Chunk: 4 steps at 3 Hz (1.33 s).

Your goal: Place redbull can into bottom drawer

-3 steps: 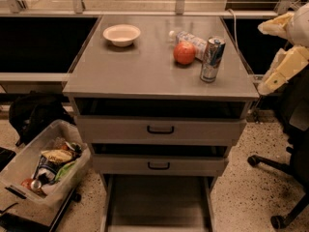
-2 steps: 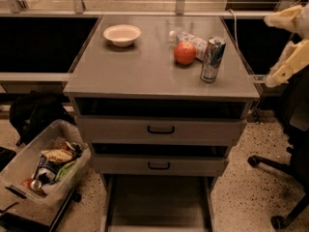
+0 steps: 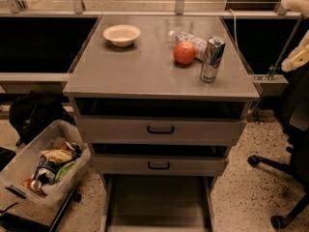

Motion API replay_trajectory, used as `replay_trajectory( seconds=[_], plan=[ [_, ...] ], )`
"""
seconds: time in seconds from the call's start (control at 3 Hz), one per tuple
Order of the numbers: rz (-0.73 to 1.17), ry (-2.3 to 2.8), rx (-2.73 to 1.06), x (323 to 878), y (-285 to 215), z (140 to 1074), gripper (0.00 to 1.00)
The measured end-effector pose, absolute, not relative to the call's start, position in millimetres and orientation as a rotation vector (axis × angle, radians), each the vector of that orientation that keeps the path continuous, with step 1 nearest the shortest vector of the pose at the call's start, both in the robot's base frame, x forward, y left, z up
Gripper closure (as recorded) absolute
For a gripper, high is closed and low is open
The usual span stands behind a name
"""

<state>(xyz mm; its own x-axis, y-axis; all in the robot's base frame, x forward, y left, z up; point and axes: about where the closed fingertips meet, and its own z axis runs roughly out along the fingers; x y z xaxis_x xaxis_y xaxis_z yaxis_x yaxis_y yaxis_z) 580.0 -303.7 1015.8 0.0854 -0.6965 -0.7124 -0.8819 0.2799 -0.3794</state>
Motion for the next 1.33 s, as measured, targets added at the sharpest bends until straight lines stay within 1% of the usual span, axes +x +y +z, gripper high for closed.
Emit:
replay_trajectory(
  seconds=[0.33,1.0,1.33],
  plan=[
    [0.376,1.618,-1.461,624.7,-278.3,996.0,0.0],
    [0.535,1.585,-1.489,692.1,-210.6,943.6,0.0],
    [0.547,1.585,-1.468,698.3,-208.3,938.7,0.0]
  ],
)
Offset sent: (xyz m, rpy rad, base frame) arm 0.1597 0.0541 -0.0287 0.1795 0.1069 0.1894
